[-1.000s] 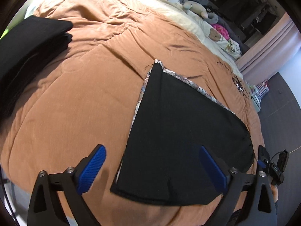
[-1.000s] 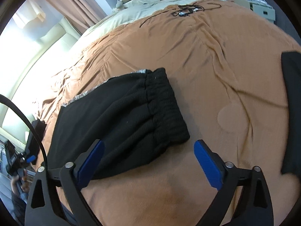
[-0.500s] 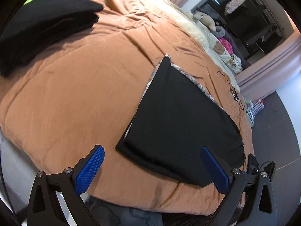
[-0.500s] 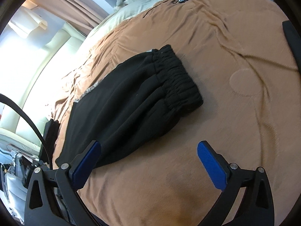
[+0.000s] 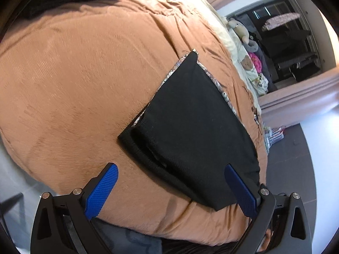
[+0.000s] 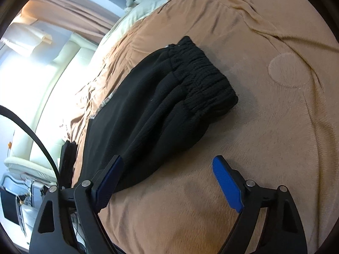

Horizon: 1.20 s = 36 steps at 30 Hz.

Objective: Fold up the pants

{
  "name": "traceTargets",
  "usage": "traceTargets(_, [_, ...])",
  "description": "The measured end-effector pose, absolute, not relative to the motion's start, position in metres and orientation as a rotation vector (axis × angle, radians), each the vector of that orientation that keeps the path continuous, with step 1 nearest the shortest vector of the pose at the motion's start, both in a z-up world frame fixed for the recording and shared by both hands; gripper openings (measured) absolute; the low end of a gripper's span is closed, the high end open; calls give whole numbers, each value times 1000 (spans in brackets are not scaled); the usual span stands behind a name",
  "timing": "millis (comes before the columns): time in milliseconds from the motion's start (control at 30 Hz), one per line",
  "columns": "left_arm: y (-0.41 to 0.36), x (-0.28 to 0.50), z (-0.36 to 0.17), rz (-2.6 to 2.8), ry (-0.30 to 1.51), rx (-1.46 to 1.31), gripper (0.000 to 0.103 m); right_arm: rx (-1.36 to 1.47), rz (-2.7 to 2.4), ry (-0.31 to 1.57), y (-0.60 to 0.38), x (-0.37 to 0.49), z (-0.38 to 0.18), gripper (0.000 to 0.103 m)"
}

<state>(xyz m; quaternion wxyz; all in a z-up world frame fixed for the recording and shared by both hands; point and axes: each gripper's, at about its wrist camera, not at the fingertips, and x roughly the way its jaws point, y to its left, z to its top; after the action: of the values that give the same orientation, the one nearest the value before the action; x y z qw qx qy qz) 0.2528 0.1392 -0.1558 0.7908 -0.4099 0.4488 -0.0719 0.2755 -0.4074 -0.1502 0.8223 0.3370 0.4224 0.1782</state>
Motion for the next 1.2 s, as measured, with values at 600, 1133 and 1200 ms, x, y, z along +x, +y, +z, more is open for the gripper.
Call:
traceTargets(600, [138, 256, -176, -102, 927, -981, 30, 895, 349, 850, -406, 299, -174, 21])
traceTargets(1133, [153, 223, -160, -99, 862, -1039, 6, 767, 311, 906, -390, 299, -146, 28])
traceTargets(1200, [153, 227, -165, -104, 884, -1051, 6, 752, 314, 916, -392, 296, -142, 40])
